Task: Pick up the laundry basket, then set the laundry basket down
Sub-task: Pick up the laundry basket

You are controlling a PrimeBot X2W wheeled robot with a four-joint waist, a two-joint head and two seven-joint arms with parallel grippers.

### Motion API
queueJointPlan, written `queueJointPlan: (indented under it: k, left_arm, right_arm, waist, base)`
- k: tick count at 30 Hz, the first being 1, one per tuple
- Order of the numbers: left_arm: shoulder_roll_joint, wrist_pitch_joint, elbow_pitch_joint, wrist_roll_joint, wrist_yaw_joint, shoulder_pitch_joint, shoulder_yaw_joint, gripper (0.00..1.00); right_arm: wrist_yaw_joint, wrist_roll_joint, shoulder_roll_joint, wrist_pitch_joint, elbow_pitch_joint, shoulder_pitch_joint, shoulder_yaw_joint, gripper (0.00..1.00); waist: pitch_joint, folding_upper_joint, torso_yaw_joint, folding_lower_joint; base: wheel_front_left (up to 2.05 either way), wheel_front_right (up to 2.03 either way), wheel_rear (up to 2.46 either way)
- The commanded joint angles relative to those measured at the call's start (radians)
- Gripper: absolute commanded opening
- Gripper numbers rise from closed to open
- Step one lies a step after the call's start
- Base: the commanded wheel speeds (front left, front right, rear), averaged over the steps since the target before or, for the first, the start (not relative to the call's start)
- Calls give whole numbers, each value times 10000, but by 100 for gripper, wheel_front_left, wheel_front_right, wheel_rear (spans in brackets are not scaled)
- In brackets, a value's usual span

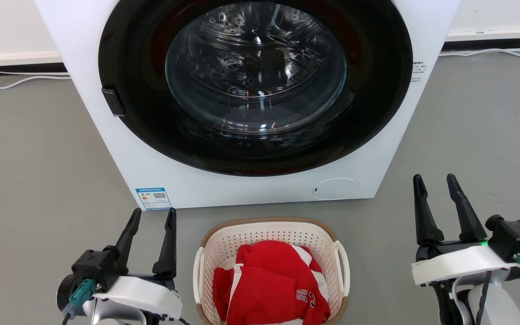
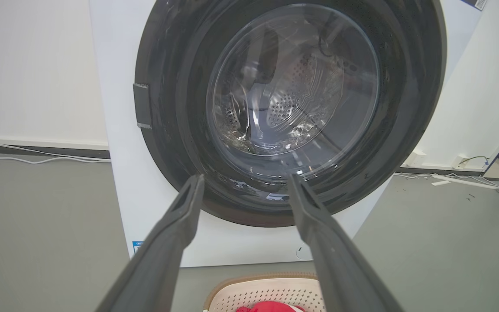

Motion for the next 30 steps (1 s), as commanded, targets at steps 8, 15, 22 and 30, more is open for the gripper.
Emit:
queueJointPlan:
  k: [8,15,22,30]
  left_arm:
    - [88,-61,-253,-48,102,-153,258,100]
    - [88,-61,-233,-126,105,-216,269,100]
    - [88,-61,-265,-209,141,-309,263,100]
    - [87,-61,-198,-237,157,-400,259,100]
  right_arm:
    - [2,-159,-21,-92,-178,-169,280,100]
    - [2,-226,-18,-92,-147,-231,201,100]
    - [2,-204,-1,-92,-144,-270,155,100]
    - [2,-174,-5,-92,-116,-329,107,100]
  waist:
    - [39,0,-57,1]
    - [165,0,-90,1]
    - [308,0,-120,1]
    - [487,0,-154,1]
  base:
    - [0,0,0]
    - [0,0,0]
    - [0,0,0]
    - [0,0,0]
